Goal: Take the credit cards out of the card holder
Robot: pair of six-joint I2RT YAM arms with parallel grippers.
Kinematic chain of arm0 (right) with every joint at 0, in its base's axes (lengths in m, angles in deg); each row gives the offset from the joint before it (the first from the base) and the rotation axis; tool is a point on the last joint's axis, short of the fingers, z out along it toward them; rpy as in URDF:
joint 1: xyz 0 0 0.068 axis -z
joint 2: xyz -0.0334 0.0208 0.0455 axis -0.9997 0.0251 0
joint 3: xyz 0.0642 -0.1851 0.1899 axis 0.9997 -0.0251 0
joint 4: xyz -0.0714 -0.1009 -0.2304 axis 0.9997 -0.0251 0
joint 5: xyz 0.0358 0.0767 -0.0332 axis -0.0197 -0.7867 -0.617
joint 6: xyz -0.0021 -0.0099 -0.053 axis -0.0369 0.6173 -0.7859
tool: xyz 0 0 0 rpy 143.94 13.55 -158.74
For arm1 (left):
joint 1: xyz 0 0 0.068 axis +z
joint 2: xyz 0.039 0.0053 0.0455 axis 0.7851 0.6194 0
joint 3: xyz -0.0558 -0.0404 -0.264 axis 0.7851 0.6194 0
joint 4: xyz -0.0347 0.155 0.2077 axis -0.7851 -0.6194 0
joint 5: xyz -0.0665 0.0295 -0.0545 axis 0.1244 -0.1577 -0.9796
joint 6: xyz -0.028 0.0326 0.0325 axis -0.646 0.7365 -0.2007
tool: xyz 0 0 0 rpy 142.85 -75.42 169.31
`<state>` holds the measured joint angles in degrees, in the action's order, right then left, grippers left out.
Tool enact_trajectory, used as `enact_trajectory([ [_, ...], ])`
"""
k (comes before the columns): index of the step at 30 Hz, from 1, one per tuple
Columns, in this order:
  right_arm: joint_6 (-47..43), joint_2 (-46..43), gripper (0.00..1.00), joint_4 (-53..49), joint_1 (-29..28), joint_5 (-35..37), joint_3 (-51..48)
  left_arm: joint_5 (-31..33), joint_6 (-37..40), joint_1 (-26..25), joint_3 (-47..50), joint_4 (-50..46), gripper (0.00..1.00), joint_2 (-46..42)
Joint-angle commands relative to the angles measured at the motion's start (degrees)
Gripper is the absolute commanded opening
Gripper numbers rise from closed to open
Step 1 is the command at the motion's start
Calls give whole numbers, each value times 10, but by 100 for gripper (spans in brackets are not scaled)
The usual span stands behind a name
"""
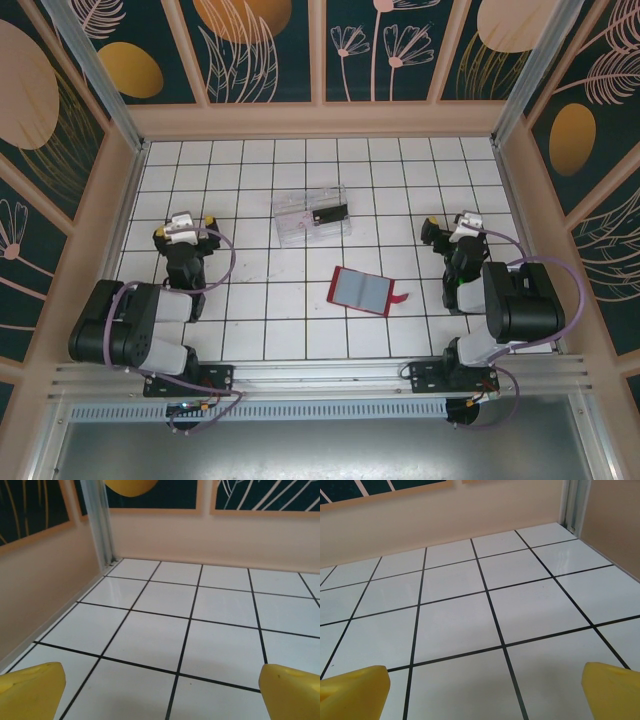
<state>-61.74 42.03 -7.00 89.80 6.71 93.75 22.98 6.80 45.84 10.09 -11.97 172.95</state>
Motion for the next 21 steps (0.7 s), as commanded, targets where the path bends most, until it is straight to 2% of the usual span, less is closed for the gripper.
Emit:
enact_trajectory([
  [1,-8,1,99,33,-1,-4,10,-51,5,16,-31,8,99,11],
  [3,-8,1,99,34,-2,-4,10,-118,-7,44,-44,-6,99,24],
  [4,-9,1,99,34,-2,-4,10,-140,-10,52,-32,23,98,32],
  [5,-8,0,99,34,-2,-4,10,-135,-13,53,-15,74,99,43],
  [7,-9,1,99,33,-2,-4,10,-153,-5,53,-20,41,98,33],
  [21,-7,1,99,39,-1,0,7,-132,-10,53,-21,42,99,34],
])
